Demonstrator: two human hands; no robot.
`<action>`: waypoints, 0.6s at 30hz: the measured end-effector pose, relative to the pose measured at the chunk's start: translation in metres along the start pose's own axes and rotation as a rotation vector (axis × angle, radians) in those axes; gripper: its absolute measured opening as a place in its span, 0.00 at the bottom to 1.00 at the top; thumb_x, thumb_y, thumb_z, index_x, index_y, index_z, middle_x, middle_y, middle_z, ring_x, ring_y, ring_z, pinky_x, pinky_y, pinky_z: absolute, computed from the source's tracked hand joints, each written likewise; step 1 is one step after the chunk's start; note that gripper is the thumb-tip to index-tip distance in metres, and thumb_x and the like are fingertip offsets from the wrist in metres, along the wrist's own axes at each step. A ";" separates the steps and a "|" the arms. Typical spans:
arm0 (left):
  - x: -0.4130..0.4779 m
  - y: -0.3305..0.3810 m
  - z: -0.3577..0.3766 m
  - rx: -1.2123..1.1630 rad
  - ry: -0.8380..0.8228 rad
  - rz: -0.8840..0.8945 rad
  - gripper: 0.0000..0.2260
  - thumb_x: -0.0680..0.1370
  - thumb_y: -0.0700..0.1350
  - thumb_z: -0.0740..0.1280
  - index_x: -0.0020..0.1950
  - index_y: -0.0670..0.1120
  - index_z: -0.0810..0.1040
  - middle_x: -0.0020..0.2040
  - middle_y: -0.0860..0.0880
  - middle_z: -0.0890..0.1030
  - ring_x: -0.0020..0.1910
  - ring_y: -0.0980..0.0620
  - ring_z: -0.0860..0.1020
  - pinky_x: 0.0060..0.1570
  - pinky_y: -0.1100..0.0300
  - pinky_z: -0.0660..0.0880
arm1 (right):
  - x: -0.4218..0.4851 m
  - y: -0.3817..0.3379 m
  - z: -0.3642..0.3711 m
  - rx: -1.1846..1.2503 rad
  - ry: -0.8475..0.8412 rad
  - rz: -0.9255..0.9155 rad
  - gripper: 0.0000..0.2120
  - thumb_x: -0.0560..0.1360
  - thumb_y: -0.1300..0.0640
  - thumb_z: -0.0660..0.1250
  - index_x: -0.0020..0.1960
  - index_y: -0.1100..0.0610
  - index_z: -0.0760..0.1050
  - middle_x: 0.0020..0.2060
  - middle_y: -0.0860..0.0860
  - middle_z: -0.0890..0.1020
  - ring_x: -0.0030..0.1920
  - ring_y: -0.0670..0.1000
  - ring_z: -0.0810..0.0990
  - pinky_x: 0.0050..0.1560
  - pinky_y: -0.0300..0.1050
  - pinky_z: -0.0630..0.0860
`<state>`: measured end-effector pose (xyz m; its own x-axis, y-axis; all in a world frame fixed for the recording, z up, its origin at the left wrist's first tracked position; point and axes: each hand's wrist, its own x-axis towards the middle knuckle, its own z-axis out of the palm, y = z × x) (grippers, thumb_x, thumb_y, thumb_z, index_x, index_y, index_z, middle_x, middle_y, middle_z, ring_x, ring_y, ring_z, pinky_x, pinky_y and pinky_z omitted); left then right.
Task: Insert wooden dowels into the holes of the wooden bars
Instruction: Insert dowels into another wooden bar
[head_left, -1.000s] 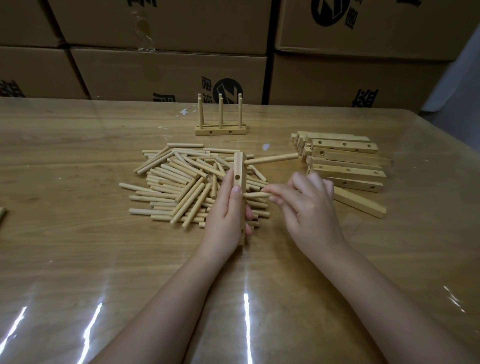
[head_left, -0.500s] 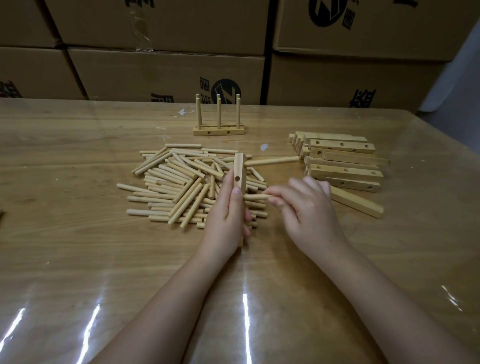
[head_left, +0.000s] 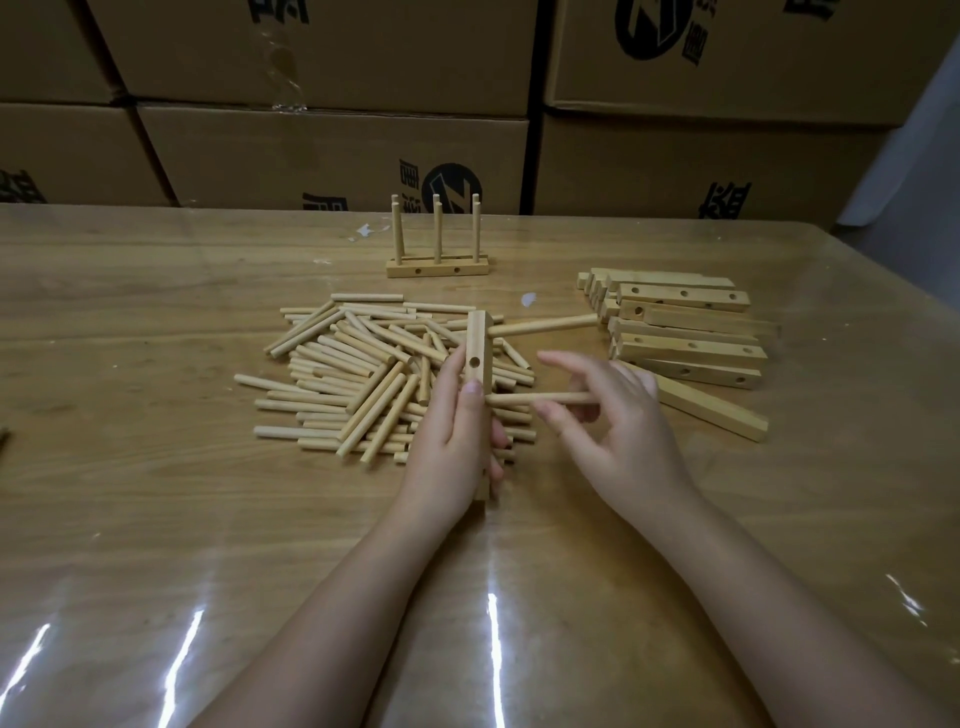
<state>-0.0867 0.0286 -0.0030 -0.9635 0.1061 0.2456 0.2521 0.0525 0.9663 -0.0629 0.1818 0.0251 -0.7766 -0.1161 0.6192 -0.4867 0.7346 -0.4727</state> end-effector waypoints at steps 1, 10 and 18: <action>0.000 0.001 -0.001 -0.029 0.008 -0.022 0.18 0.83 0.49 0.52 0.74 0.56 0.61 0.31 0.50 0.76 0.25 0.58 0.75 0.26 0.64 0.72 | -0.001 0.002 -0.002 0.044 0.010 0.030 0.17 0.74 0.45 0.62 0.61 0.48 0.73 0.36 0.39 0.73 0.41 0.40 0.69 0.54 0.43 0.63; 0.000 0.007 0.000 -0.095 0.038 -0.074 0.17 0.83 0.46 0.52 0.73 0.54 0.62 0.36 0.45 0.74 0.26 0.60 0.74 0.24 0.66 0.71 | 0.002 0.012 -0.006 -0.083 0.012 -0.086 0.15 0.78 0.52 0.57 0.50 0.61 0.77 0.39 0.49 0.78 0.41 0.48 0.75 0.46 0.46 0.69; -0.001 0.005 -0.001 -0.034 0.019 -0.049 0.13 0.83 0.47 0.52 0.62 0.66 0.64 0.34 0.46 0.73 0.26 0.59 0.73 0.25 0.65 0.71 | 0.002 0.014 0.000 0.054 -0.011 0.010 0.08 0.77 0.57 0.58 0.47 0.59 0.74 0.37 0.39 0.71 0.39 0.41 0.69 0.39 0.33 0.66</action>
<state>-0.0848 0.0282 0.0020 -0.9764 0.0850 0.1988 0.2014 0.0237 0.9792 -0.0710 0.1920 0.0202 -0.7856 -0.1167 0.6076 -0.4999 0.6984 -0.5122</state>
